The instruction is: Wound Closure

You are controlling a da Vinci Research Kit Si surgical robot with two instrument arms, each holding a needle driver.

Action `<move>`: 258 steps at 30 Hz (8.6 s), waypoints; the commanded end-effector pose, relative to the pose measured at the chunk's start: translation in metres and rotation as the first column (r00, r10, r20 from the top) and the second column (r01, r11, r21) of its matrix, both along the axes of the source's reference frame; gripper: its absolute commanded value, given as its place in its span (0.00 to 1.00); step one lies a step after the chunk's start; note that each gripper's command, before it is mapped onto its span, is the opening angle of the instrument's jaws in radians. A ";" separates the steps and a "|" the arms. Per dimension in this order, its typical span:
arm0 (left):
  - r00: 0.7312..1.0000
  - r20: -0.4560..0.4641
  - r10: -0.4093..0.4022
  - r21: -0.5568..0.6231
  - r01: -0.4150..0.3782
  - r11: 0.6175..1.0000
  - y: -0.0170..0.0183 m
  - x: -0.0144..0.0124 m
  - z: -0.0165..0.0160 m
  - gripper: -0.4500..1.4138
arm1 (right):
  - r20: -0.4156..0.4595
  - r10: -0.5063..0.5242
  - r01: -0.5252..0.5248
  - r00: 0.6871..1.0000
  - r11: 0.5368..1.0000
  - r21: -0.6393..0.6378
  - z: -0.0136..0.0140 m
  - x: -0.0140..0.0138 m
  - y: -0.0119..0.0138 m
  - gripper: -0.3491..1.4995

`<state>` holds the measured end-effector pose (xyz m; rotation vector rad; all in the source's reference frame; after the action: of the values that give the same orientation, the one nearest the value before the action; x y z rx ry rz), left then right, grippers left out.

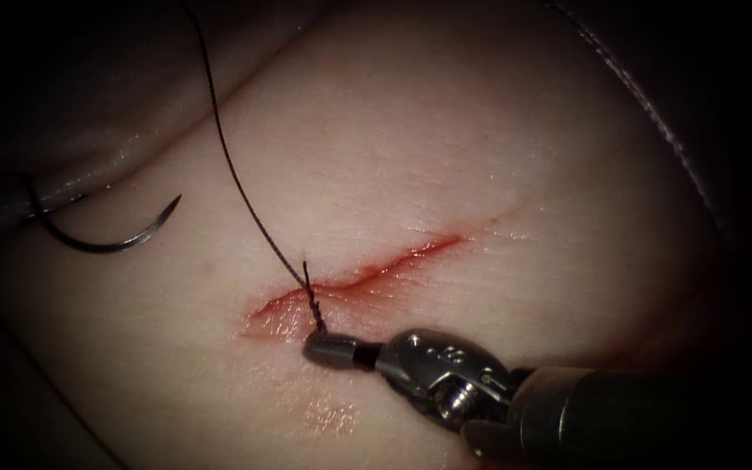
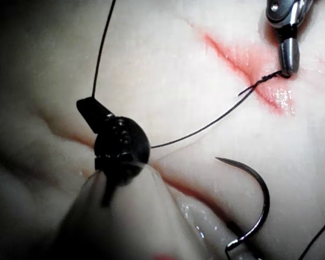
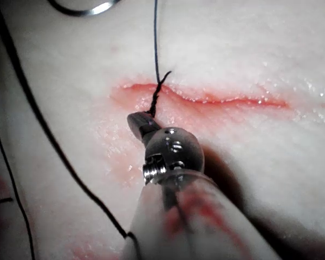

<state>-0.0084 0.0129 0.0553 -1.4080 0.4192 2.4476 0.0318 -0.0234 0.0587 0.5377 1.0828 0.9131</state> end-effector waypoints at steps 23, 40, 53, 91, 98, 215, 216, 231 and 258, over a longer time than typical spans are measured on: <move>1.000 0.001 0.015 -0.004 -0.015 1.000 -0.0006 -0.0009 0.0010 0.00 | 0.351 0.211 -0.108 0.912 0.950 -0.292 -0.0040 0.0026 -0.0025 0.44; 1.000 0.010 0.018 0.002 -0.018 1.000 -0.0007 -0.0009 0.0013 0.00 | 0.372 0.171 -0.082 0.912 0.966 -0.243 -0.0022 0.0022 -0.0029 0.00; 1.000 0.009 0.021 0.003 -0.021 1.000 -0.0006 -0.0009 0.0013 0.00 | 0.335 0.073 0.058 0.939 0.930 -0.363 -0.0041 0.0001 -0.0039 0.00; 1.000 0.012 0.027 0.007 -0.027 1.000 0.0008 -0.0007 0.0020 0.00 | 0.175 -0.243 0.299 0.954 0.772 -0.561 -0.0055 -0.0012 -0.0083 0.26; 1.000 0.010 0.023 0.009 -0.023 1.000 0.0009 -0.0011 0.0019 0.00 | 0.125 -0.110 0.162 0.986 0.815 -0.557 -0.0051 -0.0005 -0.0071 0.98; 0.951 0.238 0.196 0.307 -0.265 0.914 -0.0194 -0.0092 0.0048 0.00 | -0.265 -0.898 0.675 0.350 0.438 -0.594 -0.0038 0.0054 0.0052 0.23; 0.951 0.238 0.196 0.307 -0.264 0.914 -0.0194 -0.0092 0.0048 0.00 | -0.254 -0.904 0.683 0.344 0.426 -0.593 -0.0039 0.0056 0.0049 0.28; 0.952 0.237 0.195 0.307 -0.264 0.914 -0.0194 -0.0092 0.0048 0.00 | -0.011 -0.963 0.771 0.270 0.223 -0.597 -0.0035 0.0069 0.0019 0.61; 0.952 0.236 0.194 0.302 -0.262 0.917 -0.0201 -0.0087 0.0047 0.00 | 0.047 -0.967 0.773 0.250 0.170 -0.611 -0.0008 0.0050 0.0015 0.00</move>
<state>-0.0166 -0.0067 0.0594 -1.6034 -0.2063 2.3695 0.0360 -0.0217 0.0577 0.7574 1.0055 -0.6396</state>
